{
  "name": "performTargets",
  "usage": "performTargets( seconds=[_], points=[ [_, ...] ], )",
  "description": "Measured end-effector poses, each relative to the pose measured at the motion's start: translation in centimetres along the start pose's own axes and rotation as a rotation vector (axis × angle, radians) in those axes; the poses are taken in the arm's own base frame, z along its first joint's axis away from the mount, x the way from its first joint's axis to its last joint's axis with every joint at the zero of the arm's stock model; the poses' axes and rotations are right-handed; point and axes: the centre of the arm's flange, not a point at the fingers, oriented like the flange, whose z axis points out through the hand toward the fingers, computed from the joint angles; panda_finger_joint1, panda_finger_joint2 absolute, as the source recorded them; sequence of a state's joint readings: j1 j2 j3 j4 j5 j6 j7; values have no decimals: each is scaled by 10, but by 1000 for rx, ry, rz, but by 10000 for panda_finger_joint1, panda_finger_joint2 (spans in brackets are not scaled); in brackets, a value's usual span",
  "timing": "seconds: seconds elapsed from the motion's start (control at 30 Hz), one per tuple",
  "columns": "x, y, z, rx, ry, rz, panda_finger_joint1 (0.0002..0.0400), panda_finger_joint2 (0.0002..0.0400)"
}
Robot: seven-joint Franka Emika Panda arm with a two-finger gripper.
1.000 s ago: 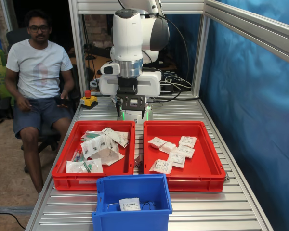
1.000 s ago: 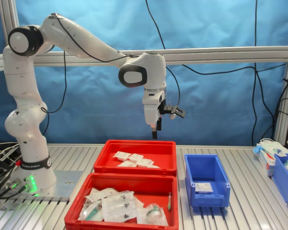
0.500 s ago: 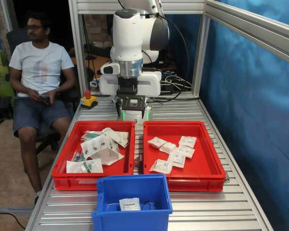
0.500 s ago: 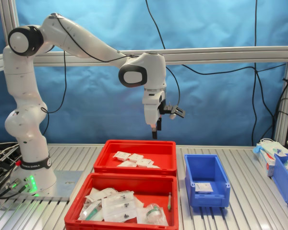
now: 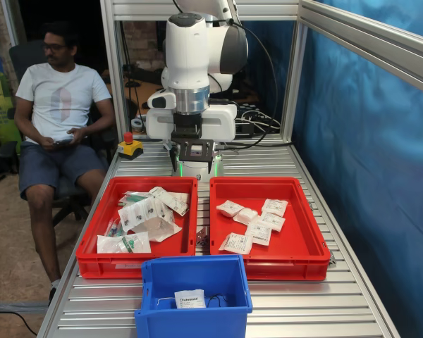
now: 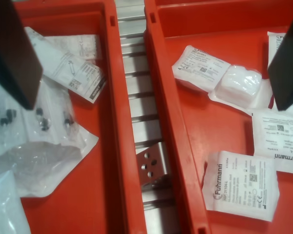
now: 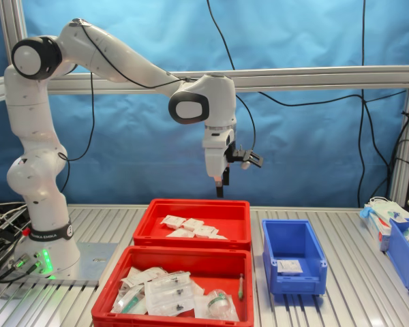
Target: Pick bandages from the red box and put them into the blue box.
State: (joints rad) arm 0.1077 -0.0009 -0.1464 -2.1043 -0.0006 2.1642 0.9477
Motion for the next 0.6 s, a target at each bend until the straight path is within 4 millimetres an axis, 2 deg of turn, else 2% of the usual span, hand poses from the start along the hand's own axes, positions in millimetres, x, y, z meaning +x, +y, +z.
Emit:
performTargets(
  seconds=[0.3,0.33,0.6],
  points=[
    [-20,-14,0,5,0,-45,400,400],
    [-29,-21,0,10,2,-65,400,400],
    [-57,-43,0,44,20,-128,400,400]
  ],
)
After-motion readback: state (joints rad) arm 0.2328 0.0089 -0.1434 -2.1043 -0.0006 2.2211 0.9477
